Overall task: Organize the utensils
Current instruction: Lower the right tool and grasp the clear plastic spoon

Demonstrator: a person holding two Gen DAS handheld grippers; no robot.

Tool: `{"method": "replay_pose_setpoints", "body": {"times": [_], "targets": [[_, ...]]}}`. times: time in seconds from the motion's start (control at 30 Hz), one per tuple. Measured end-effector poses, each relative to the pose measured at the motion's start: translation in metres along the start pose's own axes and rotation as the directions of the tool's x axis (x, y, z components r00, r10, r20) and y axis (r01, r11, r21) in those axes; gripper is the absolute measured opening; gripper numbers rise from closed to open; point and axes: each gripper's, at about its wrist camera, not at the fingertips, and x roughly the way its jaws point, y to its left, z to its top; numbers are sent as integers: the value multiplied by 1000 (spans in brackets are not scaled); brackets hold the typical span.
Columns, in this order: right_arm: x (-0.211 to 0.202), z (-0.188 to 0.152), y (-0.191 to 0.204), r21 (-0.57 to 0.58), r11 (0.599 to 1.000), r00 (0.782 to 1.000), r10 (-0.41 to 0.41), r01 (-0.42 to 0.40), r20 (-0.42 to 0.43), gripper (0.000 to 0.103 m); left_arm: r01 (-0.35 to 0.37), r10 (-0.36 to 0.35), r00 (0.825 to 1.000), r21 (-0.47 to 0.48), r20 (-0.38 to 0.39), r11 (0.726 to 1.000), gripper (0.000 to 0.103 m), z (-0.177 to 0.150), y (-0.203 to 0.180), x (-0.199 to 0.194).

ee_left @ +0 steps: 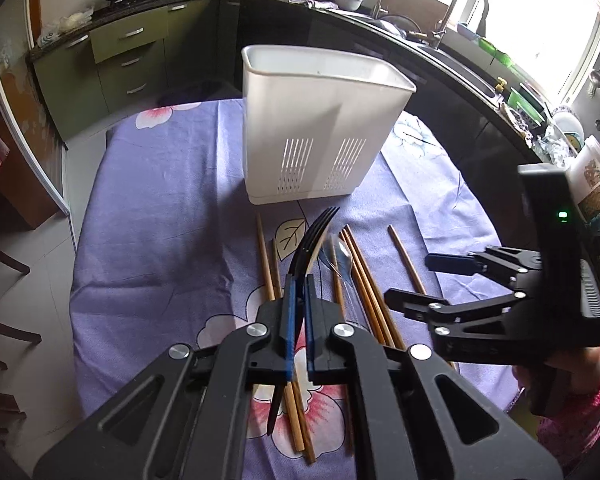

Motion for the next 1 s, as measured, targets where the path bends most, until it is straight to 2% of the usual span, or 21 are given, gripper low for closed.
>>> {"method": "replay_pose_setpoints", "body": {"times": [0.07,0.13,0.33,0.5,0.77,0.9,1.0], "targets": [[11,6,8,1,1000,1000,17,-17,-19,40,4,-4,1000,4,12,1000,4,0,3,-7],[20,11,15,-5,1000,999,27,-27,-38,33,7,-7,1000,6,16,1000,4,-1,5,-10],[42,19,30,-32,999,995,-47,44,-86,29,26,-27,999,16,18,1000,4,-4,8,-12],[54,22,40,-74,991,987,-116,108,-111,14,35,-36,999,21,29,999,4,-5,11,-15],[72,27,56,-137,980,974,-162,141,-157,15,42,-43,998,34,38,999,4,-7,11,-18],[77,29,64,-156,974,973,-184,163,-135,13,44,-46,998,43,41,998,4,-6,8,-19],[76,26,66,-132,981,982,-153,138,-108,10,44,-46,998,49,44,998,4,-7,6,-21]]}}
